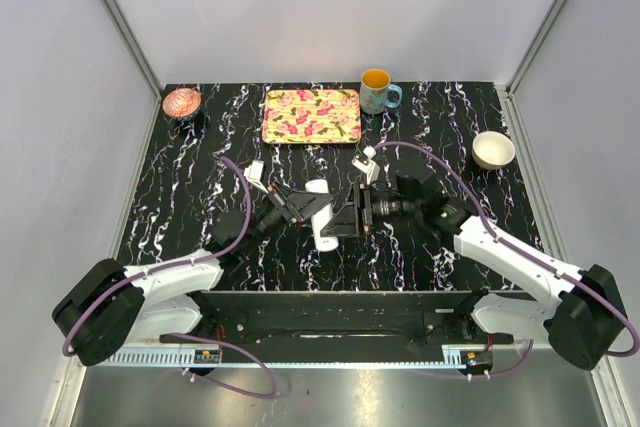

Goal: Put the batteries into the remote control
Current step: Load the battery cover into the remote control.

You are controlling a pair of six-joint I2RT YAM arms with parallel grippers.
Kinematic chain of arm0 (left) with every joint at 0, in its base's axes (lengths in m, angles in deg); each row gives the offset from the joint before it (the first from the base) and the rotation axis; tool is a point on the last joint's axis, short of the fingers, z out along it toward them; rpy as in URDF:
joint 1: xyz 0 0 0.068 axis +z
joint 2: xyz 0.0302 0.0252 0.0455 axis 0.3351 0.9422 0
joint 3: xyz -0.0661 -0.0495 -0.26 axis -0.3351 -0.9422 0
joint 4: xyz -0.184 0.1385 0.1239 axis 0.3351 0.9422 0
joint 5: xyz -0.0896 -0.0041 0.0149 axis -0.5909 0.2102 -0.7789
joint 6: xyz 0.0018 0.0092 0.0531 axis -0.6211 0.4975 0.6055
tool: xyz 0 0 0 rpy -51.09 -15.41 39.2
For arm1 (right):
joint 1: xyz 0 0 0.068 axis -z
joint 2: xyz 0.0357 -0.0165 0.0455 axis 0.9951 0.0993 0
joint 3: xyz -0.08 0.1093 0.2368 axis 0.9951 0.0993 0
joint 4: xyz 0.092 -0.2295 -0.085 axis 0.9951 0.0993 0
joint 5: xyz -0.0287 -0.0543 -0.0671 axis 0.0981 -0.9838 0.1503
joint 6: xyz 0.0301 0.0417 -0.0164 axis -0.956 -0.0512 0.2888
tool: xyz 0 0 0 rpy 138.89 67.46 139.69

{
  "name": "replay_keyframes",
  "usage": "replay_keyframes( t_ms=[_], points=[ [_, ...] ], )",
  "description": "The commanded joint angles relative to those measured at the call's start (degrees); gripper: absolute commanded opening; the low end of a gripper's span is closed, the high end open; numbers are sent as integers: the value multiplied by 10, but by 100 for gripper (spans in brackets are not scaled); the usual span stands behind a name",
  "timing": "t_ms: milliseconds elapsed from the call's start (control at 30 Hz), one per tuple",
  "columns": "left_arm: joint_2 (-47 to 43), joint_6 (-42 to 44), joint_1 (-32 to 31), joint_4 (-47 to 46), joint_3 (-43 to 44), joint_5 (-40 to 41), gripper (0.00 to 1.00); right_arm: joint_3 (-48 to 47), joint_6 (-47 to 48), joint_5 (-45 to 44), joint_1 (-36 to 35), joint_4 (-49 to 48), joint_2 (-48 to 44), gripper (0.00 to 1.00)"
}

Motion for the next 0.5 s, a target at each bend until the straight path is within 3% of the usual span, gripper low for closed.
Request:
replay_keyframes(
  t_ms=[0,100,333,400,433,467],
  points=[
    [3,-4,0,-59,21,-3,0,6,-4,-5,0,-34,-3,39],
    [5,-7,-1,-66,24,-8,0,1,-3,-8,1,-38,9,24],
    [11,-8,-1,-68,27,-18,0,-1,-12,6,0,-72,35,12],
    [13,-9,-1,-74,25,-20,0,2,-22,14,1,-86,41,17],
    [16,-11,-1,-78,25,-21,0,2,-27,13,0,-93,45,28],
    [17,-12,-1,-80,24,-23,0,3,-28,12,0,-95,46,32]
  ],
)
